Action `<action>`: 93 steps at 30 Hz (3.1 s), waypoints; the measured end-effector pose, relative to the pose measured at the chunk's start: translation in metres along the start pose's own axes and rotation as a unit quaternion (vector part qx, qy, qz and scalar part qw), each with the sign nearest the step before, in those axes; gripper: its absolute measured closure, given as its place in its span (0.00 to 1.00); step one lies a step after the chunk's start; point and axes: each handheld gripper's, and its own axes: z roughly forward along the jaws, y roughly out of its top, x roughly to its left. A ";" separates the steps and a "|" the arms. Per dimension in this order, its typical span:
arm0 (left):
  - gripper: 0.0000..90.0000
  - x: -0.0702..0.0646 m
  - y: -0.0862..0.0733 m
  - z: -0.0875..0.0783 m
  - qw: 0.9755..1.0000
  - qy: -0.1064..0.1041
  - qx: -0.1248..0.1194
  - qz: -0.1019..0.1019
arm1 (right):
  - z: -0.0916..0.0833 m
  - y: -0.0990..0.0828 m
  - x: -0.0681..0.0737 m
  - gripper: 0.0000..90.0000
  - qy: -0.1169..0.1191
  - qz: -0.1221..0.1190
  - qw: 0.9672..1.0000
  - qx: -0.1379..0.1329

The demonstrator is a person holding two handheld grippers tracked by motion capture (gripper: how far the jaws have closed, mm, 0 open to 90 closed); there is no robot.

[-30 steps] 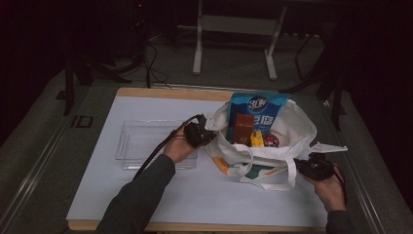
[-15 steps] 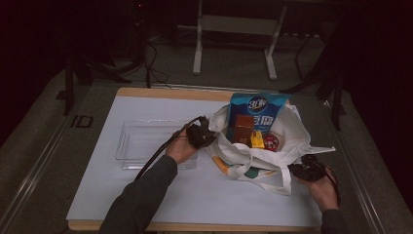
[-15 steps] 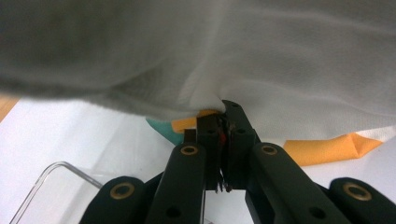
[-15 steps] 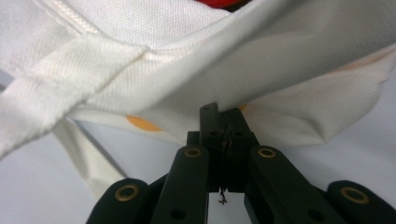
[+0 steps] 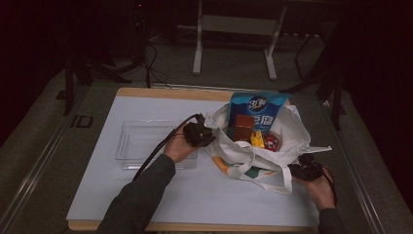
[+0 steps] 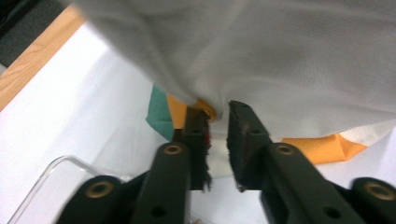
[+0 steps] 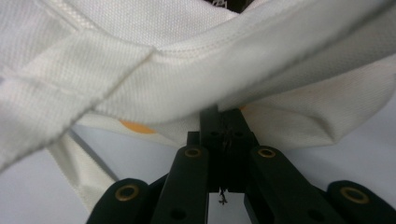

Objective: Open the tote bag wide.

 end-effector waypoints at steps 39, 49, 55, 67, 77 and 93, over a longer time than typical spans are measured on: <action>0.97 0.001 -0.001 0.014 0.997 0.043 0.062 0.021 | 0.016 -0.007 0.001 1.00 0.001 0.017 1.000 0.015; 0.86 0.014 -0.010 -0.002 0.999 -0.005 0.018 -0.045 | 0.010 -0.007 0.003 0.99 -0.007 0.015 1.000 0.009; 0.73 0.011 -0.018 -0.024 0.999 -0.028 -0.009 -0.041 | 0.004 -0.006 0.004 0.99 -0.009 0.012 1.000 0.009; 0.75 -0.011 -0.004 -0.066 0.993 -0.065 -0.093 -0.007 | 0.007 -0.005 0.005 0.99 -0.012 0.009 1.000 0.012; 0.79 -0.032 0.028 -0.051 0.991 -0.076 -0.113 0.003 | 0.006 -0.005 0.005 0.99 -0.011 0.010 1.000 0.011; 0.84 -0.058 0.013 -0.007 0.997 -0.050 -0.060 -0.002 | 0.000 -0.006 0.004 0.99 -0.010 0.010 1.000 0.007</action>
